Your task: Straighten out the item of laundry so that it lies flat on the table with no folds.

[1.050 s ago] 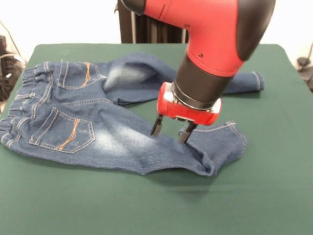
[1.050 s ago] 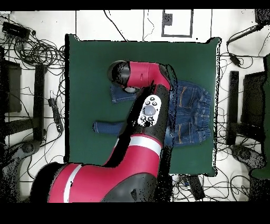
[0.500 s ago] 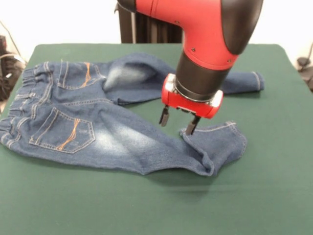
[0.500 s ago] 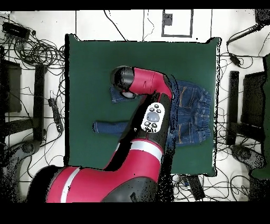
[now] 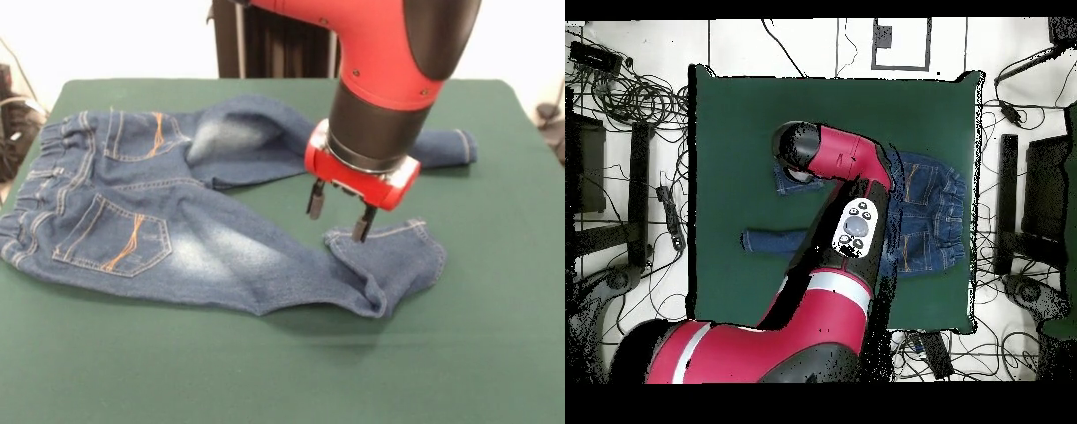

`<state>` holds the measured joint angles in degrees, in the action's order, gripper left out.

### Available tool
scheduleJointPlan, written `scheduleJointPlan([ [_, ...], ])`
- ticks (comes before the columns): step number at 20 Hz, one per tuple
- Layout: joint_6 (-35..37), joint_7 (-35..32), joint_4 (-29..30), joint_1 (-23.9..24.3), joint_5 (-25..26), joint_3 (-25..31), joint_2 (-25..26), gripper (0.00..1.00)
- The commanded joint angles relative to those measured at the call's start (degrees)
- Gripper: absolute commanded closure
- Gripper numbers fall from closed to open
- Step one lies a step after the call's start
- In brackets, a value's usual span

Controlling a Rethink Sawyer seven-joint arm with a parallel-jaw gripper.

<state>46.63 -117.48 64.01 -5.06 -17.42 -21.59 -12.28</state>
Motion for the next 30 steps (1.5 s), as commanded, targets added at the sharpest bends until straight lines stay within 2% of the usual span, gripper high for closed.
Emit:
scheduleJointPlan([
  [1,0.2,-18.6,8.9,-0.9,-4.3,3.5,0.7,0.0],
  [5,-1.5,-18.9,10.0,0.6,-4.9,4.5,1.2,0.0],
  [12,-14.6,-20.5,16.8,2.1,-5.7,6.4,2.0,0.0],
  [17,-17.1,-18.6,18.4,5.3,-8.4,10.1,3.8,0.0],
  [22,-20.7,-20.8,21.0,3.3,-9.3,9.8,3.4,0.0],
  [30,-20.1,-25.2,25.2,-2.2,-12.6,7.0,1.5,0.0],
])
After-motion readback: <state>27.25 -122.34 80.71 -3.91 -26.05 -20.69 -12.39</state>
